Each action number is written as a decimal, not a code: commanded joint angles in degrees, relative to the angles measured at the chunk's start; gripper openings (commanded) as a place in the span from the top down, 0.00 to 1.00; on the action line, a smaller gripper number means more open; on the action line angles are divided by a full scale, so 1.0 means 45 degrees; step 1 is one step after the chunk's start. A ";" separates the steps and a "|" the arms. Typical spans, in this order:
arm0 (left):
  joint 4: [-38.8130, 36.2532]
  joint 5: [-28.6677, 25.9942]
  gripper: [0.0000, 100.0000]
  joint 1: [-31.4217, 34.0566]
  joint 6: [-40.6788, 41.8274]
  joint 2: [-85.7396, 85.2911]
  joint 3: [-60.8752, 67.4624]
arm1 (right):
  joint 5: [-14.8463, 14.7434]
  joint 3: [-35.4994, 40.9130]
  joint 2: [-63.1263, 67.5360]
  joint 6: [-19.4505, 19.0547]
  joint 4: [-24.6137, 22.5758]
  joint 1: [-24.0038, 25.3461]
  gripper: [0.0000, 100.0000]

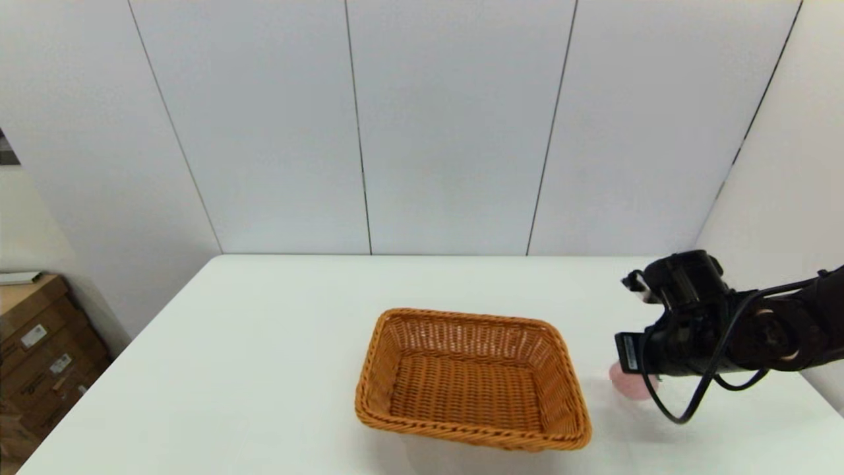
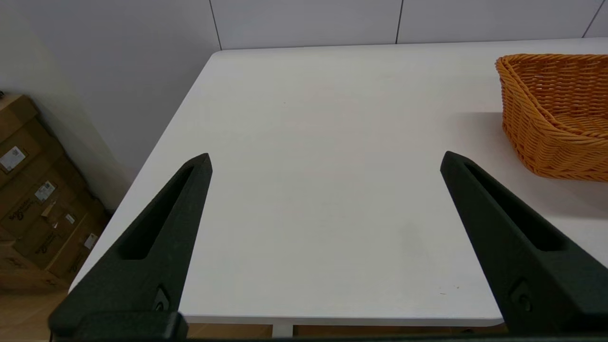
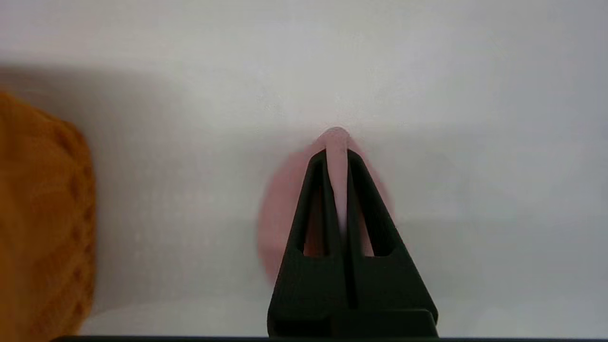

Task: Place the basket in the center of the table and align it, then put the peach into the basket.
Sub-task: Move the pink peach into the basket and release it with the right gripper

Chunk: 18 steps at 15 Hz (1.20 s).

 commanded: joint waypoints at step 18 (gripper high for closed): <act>0.0011 0.0000 0.00 0.0002 0.0009 0.0016 0.0002 | 0.0303 -0.4742 0.0533 0.1408 0.3160 0.5546 0.00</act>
